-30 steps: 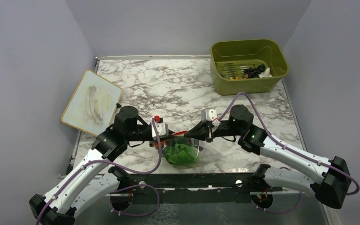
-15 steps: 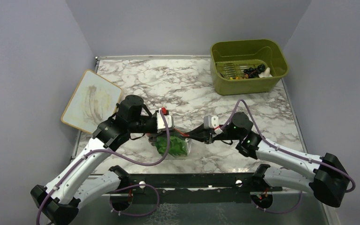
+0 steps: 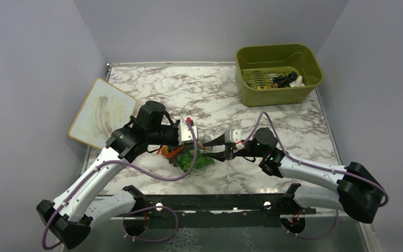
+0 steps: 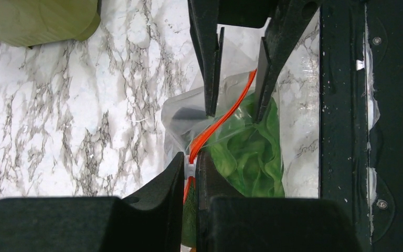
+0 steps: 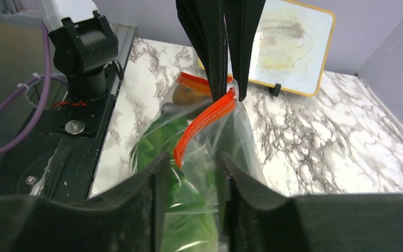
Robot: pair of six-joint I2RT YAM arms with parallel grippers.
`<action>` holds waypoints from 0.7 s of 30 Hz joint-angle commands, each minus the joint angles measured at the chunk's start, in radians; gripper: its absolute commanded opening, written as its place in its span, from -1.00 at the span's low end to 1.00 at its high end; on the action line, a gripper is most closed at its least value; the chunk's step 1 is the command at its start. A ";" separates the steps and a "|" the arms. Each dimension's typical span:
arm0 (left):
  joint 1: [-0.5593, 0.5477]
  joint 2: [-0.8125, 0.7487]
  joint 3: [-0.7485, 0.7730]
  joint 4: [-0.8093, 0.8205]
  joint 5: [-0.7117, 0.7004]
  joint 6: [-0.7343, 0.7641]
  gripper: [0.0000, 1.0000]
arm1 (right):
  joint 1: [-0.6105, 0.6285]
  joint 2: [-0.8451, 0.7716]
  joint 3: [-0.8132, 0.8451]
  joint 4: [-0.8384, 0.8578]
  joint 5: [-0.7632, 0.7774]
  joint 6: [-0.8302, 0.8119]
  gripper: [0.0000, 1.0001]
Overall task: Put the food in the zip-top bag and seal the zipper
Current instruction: Zip the zipper food storage bag at the center of the board.
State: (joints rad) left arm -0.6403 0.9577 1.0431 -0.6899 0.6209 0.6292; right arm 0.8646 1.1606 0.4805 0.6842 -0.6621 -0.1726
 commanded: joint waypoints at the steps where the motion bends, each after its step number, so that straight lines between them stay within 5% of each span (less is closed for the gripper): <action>1: -0.019 0.004 0.014 0.037 -0.001 0.021 -1.00 | 0.002 -0.027 0.024 -0.064 0.022 -0.033 -0.13; 18: -0.035 -0.007 -0.001 0.052 -0.004 0.030 -1.00 | 0.002 -0.009 0.138 -0.089 -0.004 0.032 -0.17; 21: -0.035 -0.009 -0.006 0.054 -0.003 0.033 -1.00 | 0.003 -0.002 0.149 -0.091 -0.001 0.039 -0.39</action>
State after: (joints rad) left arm -0.6701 0.9733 1.0416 -0.6815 0.6121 0.6426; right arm 0.8646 1.1461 0.5941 0.5896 -0.6624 -0.1589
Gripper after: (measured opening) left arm 0.104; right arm 0.394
